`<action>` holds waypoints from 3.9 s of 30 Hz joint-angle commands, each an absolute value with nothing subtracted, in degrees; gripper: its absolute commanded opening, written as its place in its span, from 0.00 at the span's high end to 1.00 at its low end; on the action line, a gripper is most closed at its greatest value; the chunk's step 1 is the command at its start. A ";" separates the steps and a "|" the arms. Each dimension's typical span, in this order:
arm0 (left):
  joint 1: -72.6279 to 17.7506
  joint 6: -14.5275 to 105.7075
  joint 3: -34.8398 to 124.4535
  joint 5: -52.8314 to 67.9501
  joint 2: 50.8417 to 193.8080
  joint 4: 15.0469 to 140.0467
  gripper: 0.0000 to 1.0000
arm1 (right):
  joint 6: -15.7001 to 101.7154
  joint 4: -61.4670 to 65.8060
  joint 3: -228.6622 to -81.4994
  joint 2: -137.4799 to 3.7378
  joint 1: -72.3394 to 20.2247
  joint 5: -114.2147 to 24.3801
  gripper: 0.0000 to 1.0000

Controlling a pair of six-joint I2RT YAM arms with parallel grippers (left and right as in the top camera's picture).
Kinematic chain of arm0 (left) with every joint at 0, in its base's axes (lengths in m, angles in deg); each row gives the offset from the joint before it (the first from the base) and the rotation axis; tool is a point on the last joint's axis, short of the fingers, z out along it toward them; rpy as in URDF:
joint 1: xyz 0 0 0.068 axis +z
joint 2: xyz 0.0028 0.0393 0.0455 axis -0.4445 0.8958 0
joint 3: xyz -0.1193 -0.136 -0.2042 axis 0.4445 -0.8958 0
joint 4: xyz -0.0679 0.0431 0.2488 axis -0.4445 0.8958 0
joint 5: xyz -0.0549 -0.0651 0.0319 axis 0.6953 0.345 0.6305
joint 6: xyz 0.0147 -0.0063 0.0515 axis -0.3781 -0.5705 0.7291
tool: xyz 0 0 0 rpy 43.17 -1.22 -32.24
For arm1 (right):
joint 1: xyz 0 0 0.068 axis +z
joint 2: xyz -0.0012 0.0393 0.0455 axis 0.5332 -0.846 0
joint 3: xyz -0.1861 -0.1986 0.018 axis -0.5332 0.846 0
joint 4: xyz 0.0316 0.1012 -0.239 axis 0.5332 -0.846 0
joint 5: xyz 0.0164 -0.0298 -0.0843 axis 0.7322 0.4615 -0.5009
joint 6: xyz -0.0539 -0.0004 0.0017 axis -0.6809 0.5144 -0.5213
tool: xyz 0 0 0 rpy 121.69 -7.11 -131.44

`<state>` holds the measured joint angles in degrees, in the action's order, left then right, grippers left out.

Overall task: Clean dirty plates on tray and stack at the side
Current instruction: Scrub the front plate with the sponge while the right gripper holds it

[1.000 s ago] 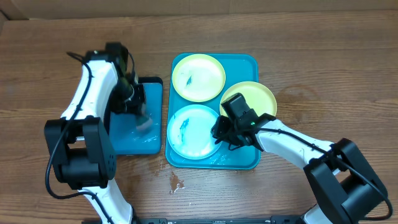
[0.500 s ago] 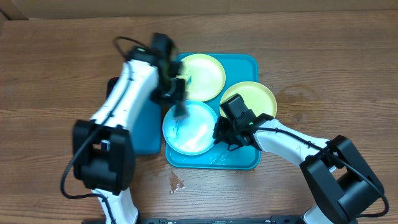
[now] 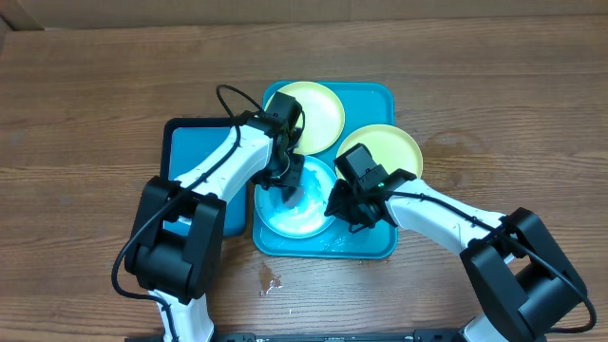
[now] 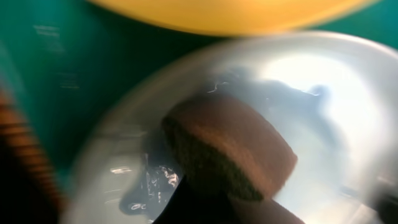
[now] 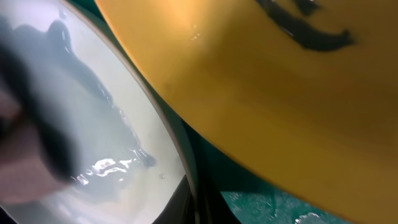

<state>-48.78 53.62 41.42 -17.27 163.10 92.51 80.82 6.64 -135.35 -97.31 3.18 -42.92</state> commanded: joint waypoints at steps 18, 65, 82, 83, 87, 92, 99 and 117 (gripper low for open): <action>-48.91 61.08 41.16 18.12 169.18 87.22 0.96 | 81.87 4.19 -134.33 -99.08 3.35 -45.23 0.96; -47.51 49.75 42.66 2.40 168.41 78.56 0.96 | 81.63 4.15 -134.33 -99.08 3.35 -45.23 0.96; -47.36 47.31 42.66 -37.92 168.41 82.15 0.96 | 81.63 3.97 -134.33 -99.08 3.35 -45.23 0.96; -47.36 47.31 42.69 -39.72 168.41 83.31 0.96 | 81.63 3.97 -134.33 -99.08 3.35 -45.23 0.96; -47.36 46.02 43.69 -42.12 168.41 89.64 0.96 | 81.65 4.02 -134.33 -99.08 3.35 -45.23 0.96; -47.36 40.53 48.87 -42.97 168.41 100.07 0.96 | 81.63 4.17 -134.33 -99.08 3.35 -45.23 0.96; -47.36 40.42 54.38 -32.33 168.41 105.84 0.96 | 81.63 4.15 -134.33 -99.08 3.35 -45.23 0.96; -49.94 56.38 42.42 9.99 168.52 89.84 0.96 | 81.63 4.15 -134.33 -99.08 3.35 -45.23 0.96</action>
<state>-50.05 53.23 43.87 5.99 167.49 88.22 81.61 5.42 -136.16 -97.63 3.44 -43.31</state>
